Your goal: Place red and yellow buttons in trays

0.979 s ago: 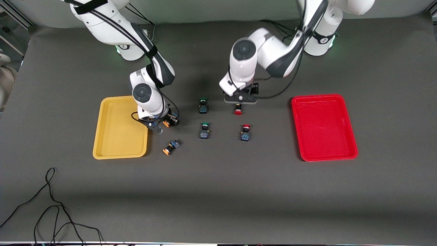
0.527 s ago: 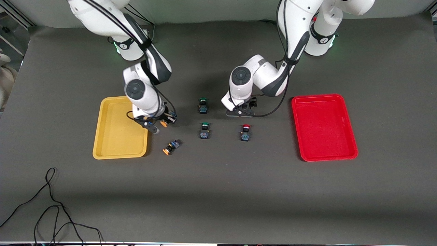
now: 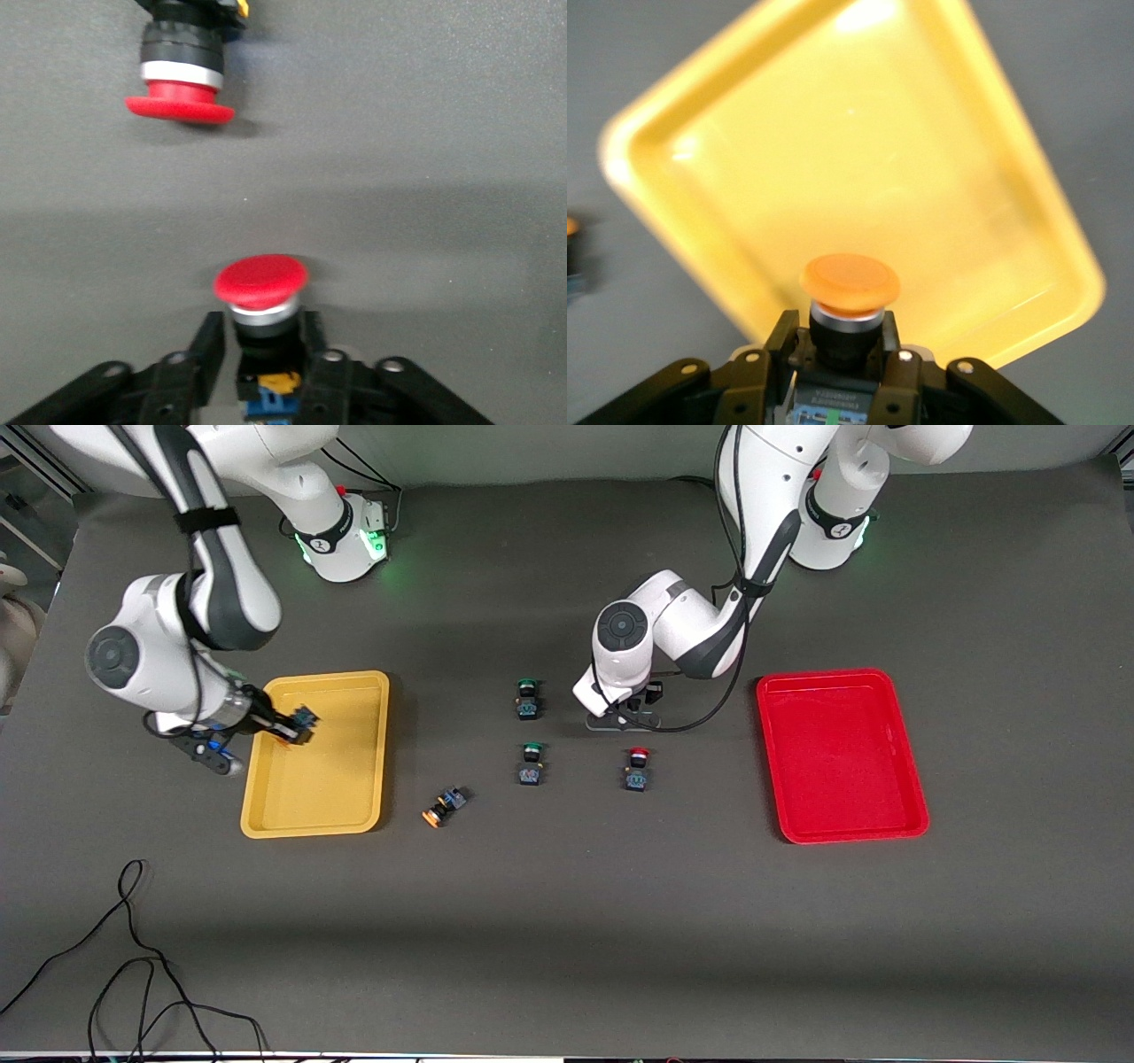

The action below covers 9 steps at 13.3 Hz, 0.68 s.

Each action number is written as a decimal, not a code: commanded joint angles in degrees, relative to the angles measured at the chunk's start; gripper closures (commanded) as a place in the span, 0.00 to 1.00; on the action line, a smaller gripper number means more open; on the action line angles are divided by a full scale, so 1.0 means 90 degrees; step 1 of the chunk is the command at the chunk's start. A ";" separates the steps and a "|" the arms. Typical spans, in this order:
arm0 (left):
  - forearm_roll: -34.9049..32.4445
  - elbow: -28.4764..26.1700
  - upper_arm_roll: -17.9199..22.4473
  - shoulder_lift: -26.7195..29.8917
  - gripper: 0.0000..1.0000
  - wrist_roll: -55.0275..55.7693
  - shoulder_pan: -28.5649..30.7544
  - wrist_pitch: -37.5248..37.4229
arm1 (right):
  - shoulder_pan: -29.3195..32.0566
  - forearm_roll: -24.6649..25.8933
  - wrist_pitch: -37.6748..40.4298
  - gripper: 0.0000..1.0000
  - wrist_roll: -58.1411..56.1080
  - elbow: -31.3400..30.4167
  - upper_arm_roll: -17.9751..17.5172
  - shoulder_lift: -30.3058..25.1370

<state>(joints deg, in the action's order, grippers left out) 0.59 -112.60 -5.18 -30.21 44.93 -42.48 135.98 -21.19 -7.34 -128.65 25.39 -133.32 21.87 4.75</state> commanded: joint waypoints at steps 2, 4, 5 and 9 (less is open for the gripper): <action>0.0012 0.0265 0.0068 0.0474 1.00 0.0125 0.0158 -0.0732 | -0.0087 -0.0919 -0.0637 0.90 -0.1090 -0.0264 0.0128 0.0847; 0.0225 0.0275 0.0058 0.0951 1.00 0.0008 0.0432 -0.1132 | -0.0125 -0.1039 -0.0715 0.90 -0.1200 -0.0303 0.0109 0.1072; 0.0411 0.0266 0.0058 0.1215 1.00 -0.0205 0.0520 -0.1337 | -0.0145 -0.1040 -0.0822 0.85 -0.1161 -0.0371 0.0099 0.1112; 0.1047 0.0071 0.0088 0.2572 1.00 -0.1620 0.1884 -0.2791 | -0.0126 -0.1040 -0.0990 0.00 -0.1141 -0.0343 0.0099 0.1250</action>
<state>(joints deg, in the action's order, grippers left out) 7.76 -108.69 -4.23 -13.92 36.46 -31.79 115.66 -22.09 -14.96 -137.02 16.58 -136.50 22.49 16.33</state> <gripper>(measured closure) 0.683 0.436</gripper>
